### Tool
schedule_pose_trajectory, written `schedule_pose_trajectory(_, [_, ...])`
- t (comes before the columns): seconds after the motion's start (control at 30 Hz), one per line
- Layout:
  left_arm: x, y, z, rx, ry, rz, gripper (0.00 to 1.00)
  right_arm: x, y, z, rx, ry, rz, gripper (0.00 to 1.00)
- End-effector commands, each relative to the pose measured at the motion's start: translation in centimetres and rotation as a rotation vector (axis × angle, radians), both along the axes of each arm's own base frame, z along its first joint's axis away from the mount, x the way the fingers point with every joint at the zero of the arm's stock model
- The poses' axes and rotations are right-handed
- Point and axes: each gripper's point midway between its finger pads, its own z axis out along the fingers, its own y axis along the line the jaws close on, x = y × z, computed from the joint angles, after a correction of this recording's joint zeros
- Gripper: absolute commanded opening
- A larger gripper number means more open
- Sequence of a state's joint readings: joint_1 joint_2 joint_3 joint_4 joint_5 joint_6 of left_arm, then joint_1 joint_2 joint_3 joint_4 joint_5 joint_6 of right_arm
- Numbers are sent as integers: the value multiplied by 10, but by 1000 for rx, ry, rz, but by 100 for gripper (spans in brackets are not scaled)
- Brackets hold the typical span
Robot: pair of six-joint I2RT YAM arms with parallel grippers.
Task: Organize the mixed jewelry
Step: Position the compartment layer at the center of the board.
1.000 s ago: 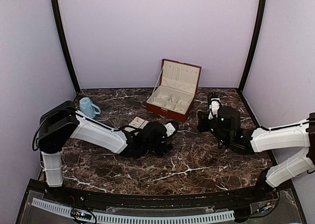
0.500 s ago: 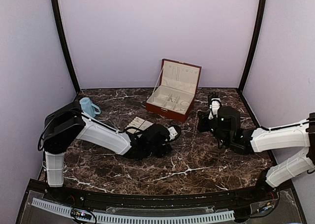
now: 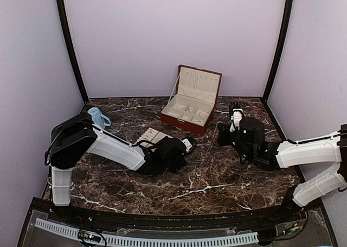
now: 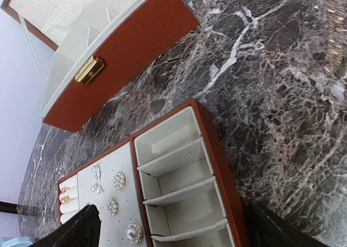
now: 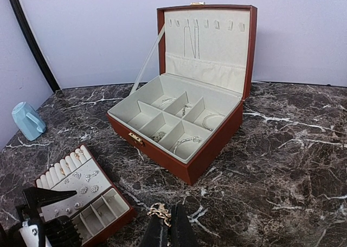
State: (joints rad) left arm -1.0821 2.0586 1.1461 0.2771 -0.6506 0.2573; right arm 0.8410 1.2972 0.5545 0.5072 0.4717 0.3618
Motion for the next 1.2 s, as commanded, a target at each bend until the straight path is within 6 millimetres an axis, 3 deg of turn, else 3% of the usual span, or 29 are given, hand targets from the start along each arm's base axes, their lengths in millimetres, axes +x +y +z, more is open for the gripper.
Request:
schedule_pose_trajectory(0.0, [11,25,-9,56,15,74,95,3,-4,2,19,-3,-18,0])
schedule_pose_trajectory(0.43, [34,74,-4,39,9,205,95,4,-6,0,10,3,-26,0])
schedule_pose_trajectory(0.53, [37,78,1,9,13,216,95,4,-8,2,10,1,-31,0])
schedule_pose_trajectory(0.73, [34,56,16,-87,49,135,95,5,-10,2,10,-1,-38,0])
schedule_pose_trajectory(0.87, [21,34,32,-211,100,18,95,4,-14,3,12,-5,-45,0])
schedule_pose_trajectory(1.07, [0,-10,87,-449,172,-195,97,3,-20,6,21,-12,-62,0])
schedule_pose_trajectory(1.1, [-2,-16,87,-459,202,-219,97,3,-21,7,23,-13,-63,0])
schedule_pose_trajectory(1.13, [1,-26,101,-498,207,-236,97,3,-23,6,22,-13,-66,0])
schedule_pose_trajectory(1.17, [4,-29,95,-492,229,-233,97,3,-23,6,25,-13,-68,0])
